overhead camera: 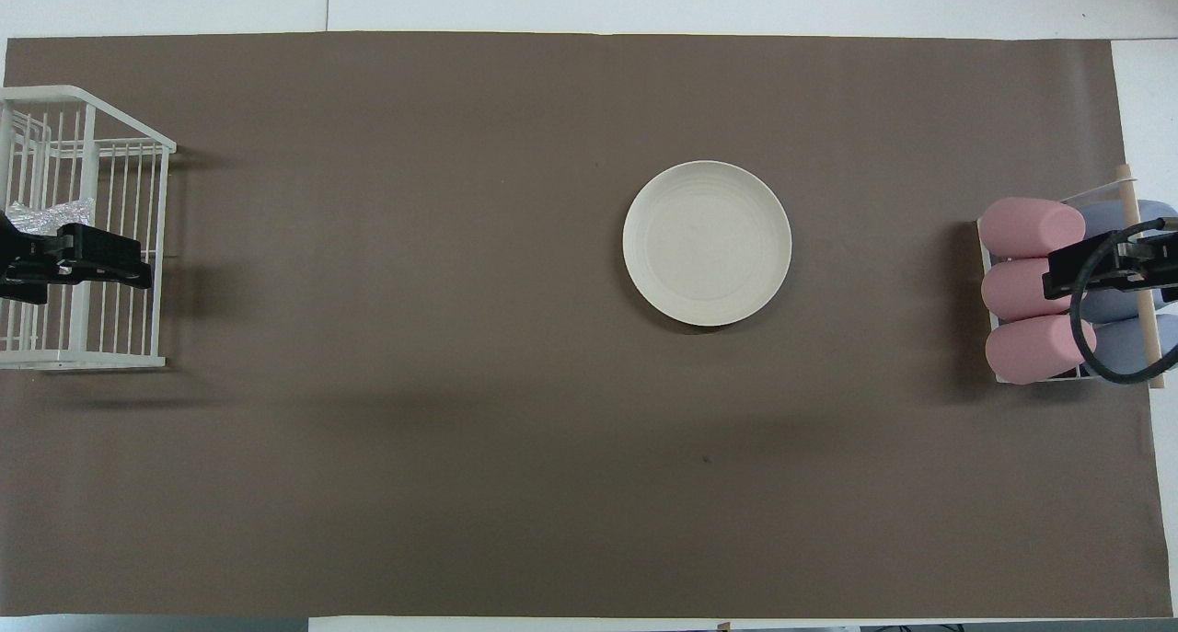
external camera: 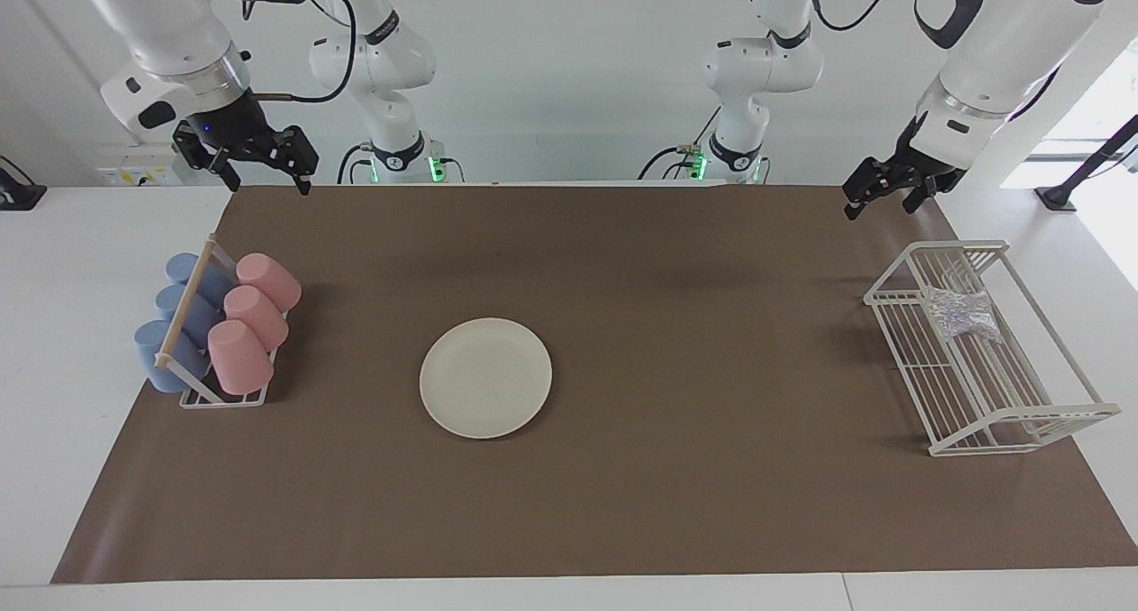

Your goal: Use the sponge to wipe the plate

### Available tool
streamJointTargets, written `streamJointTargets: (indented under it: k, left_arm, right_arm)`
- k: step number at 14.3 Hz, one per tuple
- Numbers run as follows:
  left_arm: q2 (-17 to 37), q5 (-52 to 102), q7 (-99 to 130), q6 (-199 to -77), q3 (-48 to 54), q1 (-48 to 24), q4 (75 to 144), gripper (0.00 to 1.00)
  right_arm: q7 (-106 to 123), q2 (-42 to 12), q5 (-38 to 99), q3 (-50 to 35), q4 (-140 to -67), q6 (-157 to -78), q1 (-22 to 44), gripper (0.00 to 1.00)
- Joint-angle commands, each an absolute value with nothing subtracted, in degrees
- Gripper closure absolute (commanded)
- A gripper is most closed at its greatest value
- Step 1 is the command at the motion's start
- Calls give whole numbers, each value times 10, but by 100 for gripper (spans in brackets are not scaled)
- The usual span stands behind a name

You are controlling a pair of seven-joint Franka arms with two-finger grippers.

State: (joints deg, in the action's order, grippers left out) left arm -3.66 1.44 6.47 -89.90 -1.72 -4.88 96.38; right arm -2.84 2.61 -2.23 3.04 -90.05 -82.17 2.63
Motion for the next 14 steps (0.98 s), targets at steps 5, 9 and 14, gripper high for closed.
streamJointTargets:
  k: [5,9,14]
  left_arm:
    - [-42,21,65,-893,-18,-43,965,0]
    - [-73,-8,77,-931,-18,-44,1032,0]
    - [-51,-170,148,-997,-15,-64,1100,0]
  right_arm:
    - [-31,25,-29,28,-895,-807,21,0]
    - [-31,25,-29,28,-895,-807,21,0]
    - [-33,25,-29,28,-895,-802,24,0]
